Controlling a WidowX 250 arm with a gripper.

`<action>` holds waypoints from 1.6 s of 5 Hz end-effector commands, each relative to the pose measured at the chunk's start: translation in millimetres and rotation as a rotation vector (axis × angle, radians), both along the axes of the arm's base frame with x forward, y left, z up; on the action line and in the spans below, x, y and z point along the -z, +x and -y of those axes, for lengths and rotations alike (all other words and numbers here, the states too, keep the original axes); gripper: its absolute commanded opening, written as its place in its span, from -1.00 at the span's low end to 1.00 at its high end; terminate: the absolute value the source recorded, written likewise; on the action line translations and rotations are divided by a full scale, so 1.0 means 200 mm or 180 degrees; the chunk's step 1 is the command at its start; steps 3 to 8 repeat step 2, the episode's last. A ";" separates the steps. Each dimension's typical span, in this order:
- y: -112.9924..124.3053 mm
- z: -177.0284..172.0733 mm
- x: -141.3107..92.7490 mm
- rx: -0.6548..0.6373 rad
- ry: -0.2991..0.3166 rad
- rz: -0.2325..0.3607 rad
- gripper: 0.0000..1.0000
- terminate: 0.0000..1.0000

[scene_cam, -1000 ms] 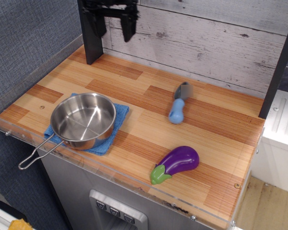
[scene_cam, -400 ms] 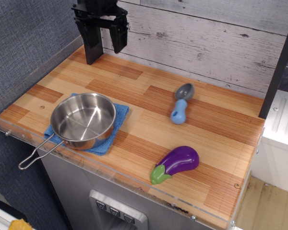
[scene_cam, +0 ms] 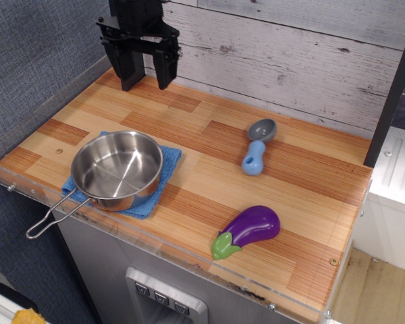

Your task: Pick up the blue spoon and move it behind the eggplant

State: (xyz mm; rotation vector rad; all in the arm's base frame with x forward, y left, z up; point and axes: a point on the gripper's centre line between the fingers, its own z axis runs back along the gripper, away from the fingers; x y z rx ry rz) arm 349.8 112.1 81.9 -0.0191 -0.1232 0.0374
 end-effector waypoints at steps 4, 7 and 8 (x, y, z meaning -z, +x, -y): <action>0.02 0.00 -0.11 -0.0012 0.0131 0.0238 1.00 1.00; 0.02 0.00 -0.11 -0.0012 0.0131 0.0238 1.00 1.00; 0.02 0.00 -0.11 -0.0012 0.0131 0.0238 1.00 1.00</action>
